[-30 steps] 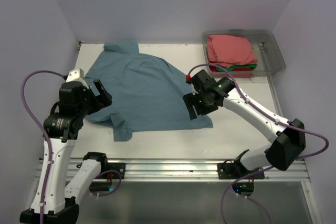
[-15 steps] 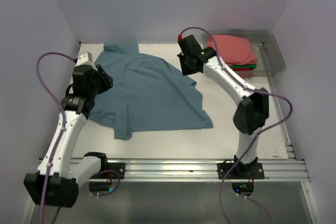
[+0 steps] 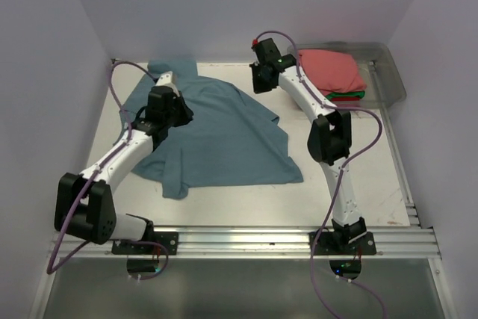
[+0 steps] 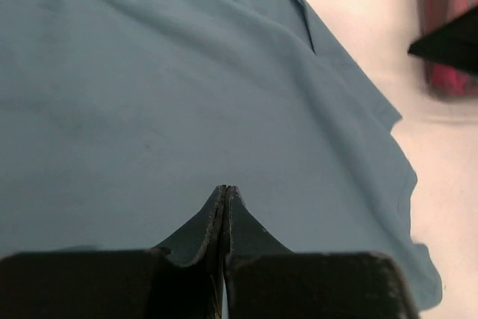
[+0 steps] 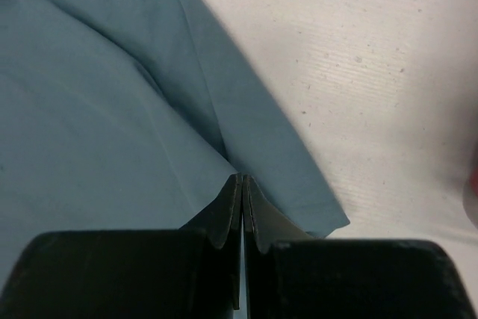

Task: Fold and stack the t-shirts
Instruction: Flatten out the tshirt

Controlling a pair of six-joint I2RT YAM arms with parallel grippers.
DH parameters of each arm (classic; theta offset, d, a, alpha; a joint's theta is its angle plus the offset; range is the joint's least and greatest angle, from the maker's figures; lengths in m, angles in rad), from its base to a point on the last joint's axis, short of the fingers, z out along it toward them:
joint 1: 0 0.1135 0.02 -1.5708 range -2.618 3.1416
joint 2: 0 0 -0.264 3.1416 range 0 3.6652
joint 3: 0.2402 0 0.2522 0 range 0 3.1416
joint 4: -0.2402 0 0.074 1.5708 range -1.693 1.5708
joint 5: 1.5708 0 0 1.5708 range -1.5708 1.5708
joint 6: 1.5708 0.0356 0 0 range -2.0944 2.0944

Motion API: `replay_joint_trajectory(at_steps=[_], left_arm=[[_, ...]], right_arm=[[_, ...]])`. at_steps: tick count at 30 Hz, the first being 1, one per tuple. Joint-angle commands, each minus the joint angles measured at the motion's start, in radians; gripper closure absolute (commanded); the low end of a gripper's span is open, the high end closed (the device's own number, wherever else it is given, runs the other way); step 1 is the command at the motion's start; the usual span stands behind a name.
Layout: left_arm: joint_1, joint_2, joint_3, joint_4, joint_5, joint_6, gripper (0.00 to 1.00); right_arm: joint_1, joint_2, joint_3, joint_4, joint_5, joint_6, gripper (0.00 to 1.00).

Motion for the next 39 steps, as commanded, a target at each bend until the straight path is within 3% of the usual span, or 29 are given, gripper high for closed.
replay_joint_trajectory(at_steps=[1,6,29,39], left_arm=[[-0.083,0.056,-0.036,0.126,0.025,-0.062,1.00],[-0.249,0.118,-0.100,0.172,-0.067,-0.110,1.00],[-0.312,0.268,-0.211,0.231,-0.167,-0.151,1.00],[-0.381,0.213,-0.372,0.189,-0.182,-0.230,1.00]], right_arm=[[-0.017,0.031,0.045,-0.004,-0.064,0.012,1.00],[-0.025,0.054,0.020,-0.001,-0.085,0.008,1.00],[-0.026,0.127,-0.101,0.039,-0.174,0.002,1.00],[-0.034,0.218,-0.001,-0.005,-0.134,0.012,1.00]])
